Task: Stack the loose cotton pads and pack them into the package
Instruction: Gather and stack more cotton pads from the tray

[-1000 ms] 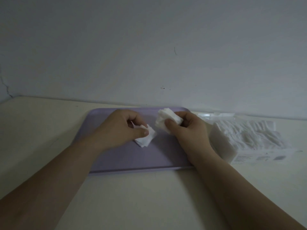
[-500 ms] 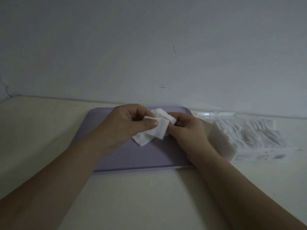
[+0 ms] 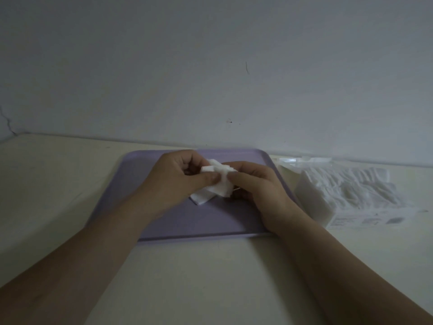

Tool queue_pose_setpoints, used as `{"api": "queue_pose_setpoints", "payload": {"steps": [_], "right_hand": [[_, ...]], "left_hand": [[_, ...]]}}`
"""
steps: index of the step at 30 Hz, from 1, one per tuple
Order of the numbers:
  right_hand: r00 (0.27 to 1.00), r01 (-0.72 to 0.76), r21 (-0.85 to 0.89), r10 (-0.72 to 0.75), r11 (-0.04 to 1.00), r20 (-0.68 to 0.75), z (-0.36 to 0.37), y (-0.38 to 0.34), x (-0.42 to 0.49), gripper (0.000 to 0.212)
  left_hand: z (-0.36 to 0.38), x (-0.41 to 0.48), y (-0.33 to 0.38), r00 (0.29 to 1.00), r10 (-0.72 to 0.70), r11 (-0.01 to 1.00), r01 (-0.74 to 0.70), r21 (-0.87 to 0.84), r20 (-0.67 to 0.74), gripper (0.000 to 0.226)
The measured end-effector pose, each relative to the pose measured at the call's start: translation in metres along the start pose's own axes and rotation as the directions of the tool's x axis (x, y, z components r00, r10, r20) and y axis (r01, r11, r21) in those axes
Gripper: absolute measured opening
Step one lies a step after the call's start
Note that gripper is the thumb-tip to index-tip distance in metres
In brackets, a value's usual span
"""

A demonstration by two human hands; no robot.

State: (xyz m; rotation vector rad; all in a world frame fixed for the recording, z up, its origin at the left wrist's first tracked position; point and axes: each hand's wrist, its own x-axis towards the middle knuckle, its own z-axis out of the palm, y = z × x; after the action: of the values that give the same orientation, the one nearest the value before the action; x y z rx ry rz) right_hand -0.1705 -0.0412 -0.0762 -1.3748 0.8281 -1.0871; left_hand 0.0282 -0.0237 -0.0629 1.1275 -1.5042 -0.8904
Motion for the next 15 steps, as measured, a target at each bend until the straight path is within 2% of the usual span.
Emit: {"api": "queue_pose_setpoints", "payload": {"steps": [2, 4, 8, 10, 12, 13, 15], "right_hand": [[1.000, 0.002, -0.021, -0.002, 1.000, 0.022, 0.001, -0.002, -0.002, 0.023], [0.999, 0.028, -0.064, -0.030, 0.998, -0.028, 0.003, 0.000, -0.002, 0.029], [0.953, 0.041, -0.128, -0.077, 0.991, -0.292, -0.001, 0.007, 0.003, 0.018], [0.896, 0.039, -0.209, -0.126, 0.977, -0.426, -0.008, 0.010, 0.006, 0.016], [0.860, 0.035, -0.278, -0.170, 0.960, -0.482, -0.012, 0.011, 0.007, 0.012], [0.854, 0.034, -0.295, -0.180, 0.955, -0.488, -0.012, 0.011, 0.007, 0.009], [0.856, 0.030, -0.308, -0.184, 0.951, -0.484, -0.011, 0.011, 0.008, 0.006]], "left_hand": [[0.002, 0.000, 0.000, 0.999, 0.009, 0.998, -0.007, 0.070, -0.032, 0.035], [0.003, 0.002, -0.001, 0.999, 0.008, 0.987, 0.001, 0.160, -0.052, 0.044], [-0.006, 0.009, -0.011, 0.996, -0.070, 0.944, 0.087, 0.318, -0.062, 0.031], [-0.015, 0.010, -0.018, 0.990, -0.114, 0.843, 0.139, 0.520, -0.080, 0.033], [-0.018, 0.007, -0.020, 0.988, -0.147, 0.715, 0.131, 0.687, -0.035, 0.046], [-0.017, 0.006, -0.019, 0.987, -0.161, 0.686, 0.118, 0.718, -0.008, 0.049], [-0.014, 0.004, -0.014, 0.981, -0.189, 0.690, 0.100, 0.717, 0.045, 0.046]]}}
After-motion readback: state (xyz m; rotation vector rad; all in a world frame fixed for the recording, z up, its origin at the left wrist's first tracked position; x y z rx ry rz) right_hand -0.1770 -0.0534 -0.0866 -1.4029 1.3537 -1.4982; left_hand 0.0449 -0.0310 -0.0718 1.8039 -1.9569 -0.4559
